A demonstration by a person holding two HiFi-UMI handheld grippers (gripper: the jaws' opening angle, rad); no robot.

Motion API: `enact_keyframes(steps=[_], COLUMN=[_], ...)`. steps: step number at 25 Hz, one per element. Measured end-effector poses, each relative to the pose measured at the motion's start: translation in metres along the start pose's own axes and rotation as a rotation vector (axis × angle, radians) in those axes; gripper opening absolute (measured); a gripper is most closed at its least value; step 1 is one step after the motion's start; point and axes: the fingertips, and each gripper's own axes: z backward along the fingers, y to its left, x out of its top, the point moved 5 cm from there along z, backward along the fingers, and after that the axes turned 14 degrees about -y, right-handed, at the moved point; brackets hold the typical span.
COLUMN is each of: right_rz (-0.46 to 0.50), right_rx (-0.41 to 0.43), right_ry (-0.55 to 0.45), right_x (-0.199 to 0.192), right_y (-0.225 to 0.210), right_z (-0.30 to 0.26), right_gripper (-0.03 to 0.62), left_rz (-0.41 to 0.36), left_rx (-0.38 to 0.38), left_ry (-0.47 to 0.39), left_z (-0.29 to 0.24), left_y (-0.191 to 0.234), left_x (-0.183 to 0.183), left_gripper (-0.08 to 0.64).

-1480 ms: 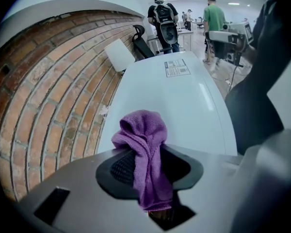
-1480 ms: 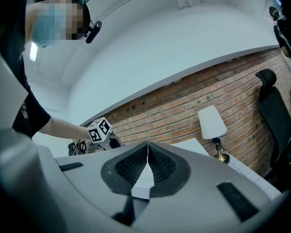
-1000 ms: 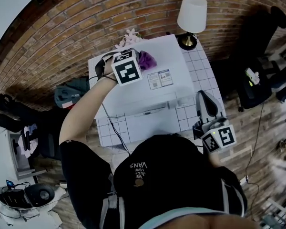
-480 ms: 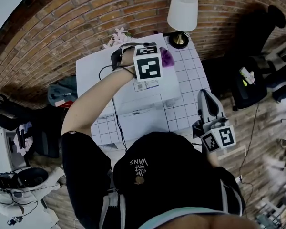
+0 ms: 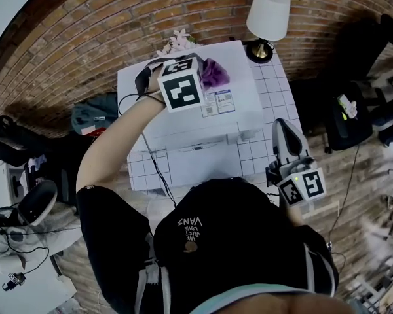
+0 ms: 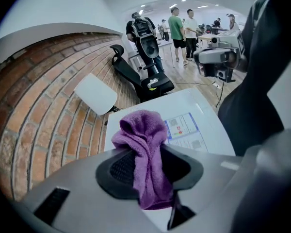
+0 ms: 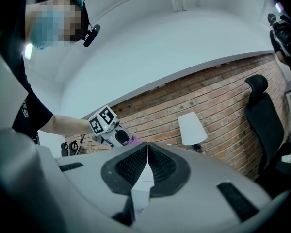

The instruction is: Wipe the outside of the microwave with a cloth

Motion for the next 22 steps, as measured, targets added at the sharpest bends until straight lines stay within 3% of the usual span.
enact_keyframes(steps=[15, 22], right_rz=[-0.038, -0.045], right_rx=[0.131, 0.128], right_ry=[0.046, 0.05], right_x=[-0.039, -0.048], right_y=[0.124, 0.151], right_z=[-0.011, -0.004], right_gripper=[0.003, 0.003], left_rz=[0.231, 0.221], left_rx=[0.131, 0.11], left_ry=[0.133, 0.137], left_z=[0.15, 0.164], left_y=[-0.092, -0.122], left_x=[-0.184, -0.209], left_gripper=[0.14, 0.14])
